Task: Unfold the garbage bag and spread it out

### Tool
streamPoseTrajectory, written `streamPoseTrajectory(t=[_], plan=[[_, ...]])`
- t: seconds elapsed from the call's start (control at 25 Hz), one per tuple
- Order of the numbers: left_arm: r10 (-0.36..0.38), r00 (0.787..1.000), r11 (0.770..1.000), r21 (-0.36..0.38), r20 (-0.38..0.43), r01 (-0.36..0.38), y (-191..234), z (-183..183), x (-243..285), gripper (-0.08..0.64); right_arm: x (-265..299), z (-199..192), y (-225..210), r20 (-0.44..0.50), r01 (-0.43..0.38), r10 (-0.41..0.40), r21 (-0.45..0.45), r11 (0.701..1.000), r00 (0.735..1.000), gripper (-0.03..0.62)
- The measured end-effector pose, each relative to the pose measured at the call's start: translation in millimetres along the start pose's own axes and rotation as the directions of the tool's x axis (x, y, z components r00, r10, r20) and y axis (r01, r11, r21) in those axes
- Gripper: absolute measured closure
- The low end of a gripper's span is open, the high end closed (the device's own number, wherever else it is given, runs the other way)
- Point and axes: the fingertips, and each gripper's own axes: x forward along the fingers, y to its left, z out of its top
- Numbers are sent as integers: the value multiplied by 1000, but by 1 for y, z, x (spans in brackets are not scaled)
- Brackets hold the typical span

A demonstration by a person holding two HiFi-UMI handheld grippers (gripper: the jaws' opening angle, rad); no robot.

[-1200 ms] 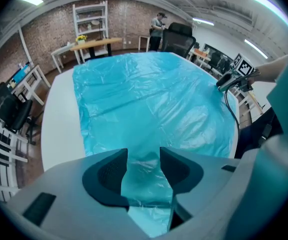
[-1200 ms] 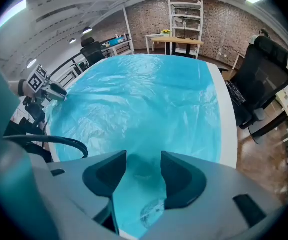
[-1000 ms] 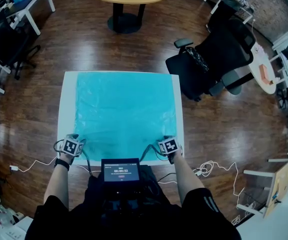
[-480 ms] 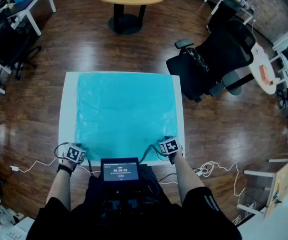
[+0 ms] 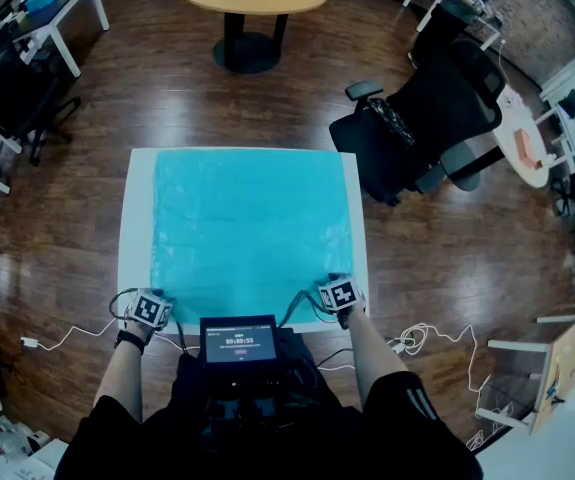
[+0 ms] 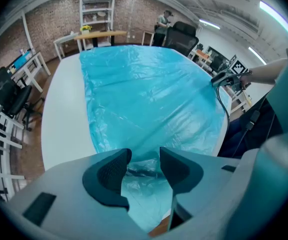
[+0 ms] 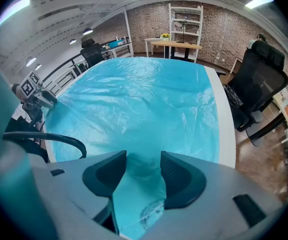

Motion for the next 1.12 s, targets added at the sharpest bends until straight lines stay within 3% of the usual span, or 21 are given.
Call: streamPoseTrajectory(t=[0.08,0.28,0.52,0.72,0.84,1.12], plan=[[-1,1000,1000,-7,3,1,0,0,0,345,4,-5,-6,17,-11,11,32,999,1000,341],[-3,1000,1000,-7,7,3,0,1,-2,345,-18,19,-15,179,-44,14,167,985,984,341],[15,997,1000,4,72,-15,3,20,-14,345,-43,46,-14,282,-55,10,153,987,959,346],[15,991,999,36,135,-20,-3,46,-23,345,-52,60,2,324,-51,19,92,994,946,469],[-23,982,998,64,185,11,-18,65,-31,345,-55,64,4,330,-17,-11,84,996,944,560],[-69,960,991,131,271,34,-36,88,-35,345,-67,78,15,369,-38,3,89,995,929,568]])
